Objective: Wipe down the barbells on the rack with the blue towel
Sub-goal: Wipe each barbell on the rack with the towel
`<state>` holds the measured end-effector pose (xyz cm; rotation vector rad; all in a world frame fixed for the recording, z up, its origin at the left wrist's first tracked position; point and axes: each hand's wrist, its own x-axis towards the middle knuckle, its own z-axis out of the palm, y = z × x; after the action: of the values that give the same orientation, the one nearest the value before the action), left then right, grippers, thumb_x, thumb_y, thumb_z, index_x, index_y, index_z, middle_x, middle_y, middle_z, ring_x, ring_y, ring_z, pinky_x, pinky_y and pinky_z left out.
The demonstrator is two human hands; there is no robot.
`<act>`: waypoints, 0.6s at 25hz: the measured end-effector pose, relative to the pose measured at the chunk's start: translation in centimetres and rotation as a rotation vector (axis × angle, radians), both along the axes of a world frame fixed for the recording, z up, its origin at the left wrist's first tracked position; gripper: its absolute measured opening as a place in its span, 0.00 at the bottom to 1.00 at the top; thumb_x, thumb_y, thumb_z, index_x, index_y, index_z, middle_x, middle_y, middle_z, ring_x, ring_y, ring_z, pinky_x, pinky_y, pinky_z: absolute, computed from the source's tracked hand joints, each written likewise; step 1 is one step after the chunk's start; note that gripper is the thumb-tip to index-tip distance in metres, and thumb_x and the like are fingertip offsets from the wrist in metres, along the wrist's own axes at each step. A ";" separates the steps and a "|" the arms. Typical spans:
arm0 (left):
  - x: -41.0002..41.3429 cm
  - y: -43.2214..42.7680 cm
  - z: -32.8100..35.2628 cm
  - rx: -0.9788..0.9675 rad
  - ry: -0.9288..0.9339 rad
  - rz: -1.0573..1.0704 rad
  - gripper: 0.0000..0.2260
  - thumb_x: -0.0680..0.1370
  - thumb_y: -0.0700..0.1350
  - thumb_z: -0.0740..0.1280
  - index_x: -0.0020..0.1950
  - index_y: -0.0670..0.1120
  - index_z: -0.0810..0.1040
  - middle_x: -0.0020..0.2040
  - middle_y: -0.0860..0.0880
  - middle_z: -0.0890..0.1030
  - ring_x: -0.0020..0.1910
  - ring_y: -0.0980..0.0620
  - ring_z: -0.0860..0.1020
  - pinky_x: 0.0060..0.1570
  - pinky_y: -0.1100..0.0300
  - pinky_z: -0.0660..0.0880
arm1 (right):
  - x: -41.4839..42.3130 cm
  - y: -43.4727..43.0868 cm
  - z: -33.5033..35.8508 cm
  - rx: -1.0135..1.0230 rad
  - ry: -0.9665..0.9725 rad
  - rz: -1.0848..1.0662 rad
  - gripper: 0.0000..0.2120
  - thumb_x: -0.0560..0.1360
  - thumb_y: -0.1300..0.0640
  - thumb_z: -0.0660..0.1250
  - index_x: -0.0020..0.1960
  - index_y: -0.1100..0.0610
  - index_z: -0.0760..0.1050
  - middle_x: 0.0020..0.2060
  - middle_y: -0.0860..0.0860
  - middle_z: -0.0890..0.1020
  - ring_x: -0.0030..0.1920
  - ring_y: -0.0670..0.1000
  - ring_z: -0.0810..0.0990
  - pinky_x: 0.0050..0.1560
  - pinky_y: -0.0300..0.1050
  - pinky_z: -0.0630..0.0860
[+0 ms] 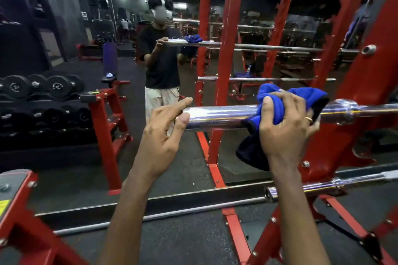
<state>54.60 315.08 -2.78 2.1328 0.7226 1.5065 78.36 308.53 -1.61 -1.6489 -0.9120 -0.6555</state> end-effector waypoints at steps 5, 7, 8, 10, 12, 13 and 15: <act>-1.8 -0.4 -1.0 -0.058 -0.083 -0.067 0.15 0.83 0.47 0.64 0.70 0.53 0.77 0.65 0.65 0.78 0.69 0.55 0.75 0.65 0.69 0.69 | -8.6 1.7 0.0 -0.061 -0.154 0.047 0.15 0.77 0.39 0.63 0.56 0.46 0.81 0.58 0.43 0.81 0.59 0.56 0.78 0.71 0.64 0.61; -2.2 -0.5 -1.3 -0.103 -0.145 -0.137 0.16 0.83 0.46 0.62 0.70 0.52 0.77 0.66 0.59 0.79 0.69 0.55 0.75 0.67 0.64 0.70 | -11.8 2.1 -1.1 -0.061 -0.225 0.116 0.16 0.76 0.39 0.65 0.59 0.44 0.81 0.63 0.41 0.80 0.61 0.54 0.78 0.71 0.65 0.61; -2.3 -0.5 -1.4 -0.136 -0.181 -0.183 0.16 0.84 0.45 0.60 0.71 0.50 0.76 0.68 0.56 0.79 0.70 0.55 0.75 0.68 0.61 0.70 | -12.8 2.2 -2.0 -0.045 -0.266 0.156 0.16 0.76 0.40 0.65 0.61 0.43 0.81 0.65 0.41 0.79 0.63 0.53 0.78 0.70 0.66 0.62; -2.4 -0.5 -1.2 -0.186 -0.248 -0.261 0.18 0.85 0.46 0.56 0.73 0.46 0.73 0.69 0.53 0.78 0.71 0.55 0.74 0.71 0.57 0.70 | -12.7 2.5 -4.3 0.009 -0.375 0.241 0.17 0.77 0.43 0.67 0.65 0.43 0.78 0.70 0.44 0.76 0.67 0.52 0.77 0.67 0.68 0.65; -2.4 -0.5 -0.9 -0.201 -0.254 -0.294 0.19 0.85 0.47 0.54 0.74 0.46 0.73 0.69 0.55 0.79 0.71 0.56 0.74 0.71 0.60 0.69 | -10.9 2.4 -6.8 0.054 -0.443 0.294 0.22 0.75 0.48 0.69 0.69 0.42 0.73 0.74 0.46 0.71 0.72 0.49 0.73 0.67 0.66 0.67; -2.3 -0.6 -0.8 -0.193 -0.228 -0.295 0.19 0.85 0.47 0.54 0.74 0.47 0.73 0.69 0.55 0.78 0.71 0.57 0.73 0.71 0.61 0.68 | -9.9 2.2 -7.9 0.074 -0.438 0.292 0.23 0.74 0.49 0.68 0.69 0.42 0.71 0.75 0.46 0.68 0.74 0.46 0.69 0.68 0.63 0.66; -1.8 -1.0 -0.9 -0.121 -0.113 -0.227 0.18 0.85 0.48 0.56 0.73 0.50 0.74 0.71 0.58 0.75 0.73 0.60 0.70 0.72 0.63 0.65 | -8.0 1.9 -9.1 0.146 -0.336 0.258 0.22 0.75 0.50 0.66 0.68 0.45 0.69 0.75 0.49 0.67 0.76 0.41 0.64 0.70 0.58 0.66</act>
<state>52.85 314.04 -3.69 1.9497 0.4998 1.4122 70.36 310.39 -10.70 -1.2839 -1.2629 -0.8124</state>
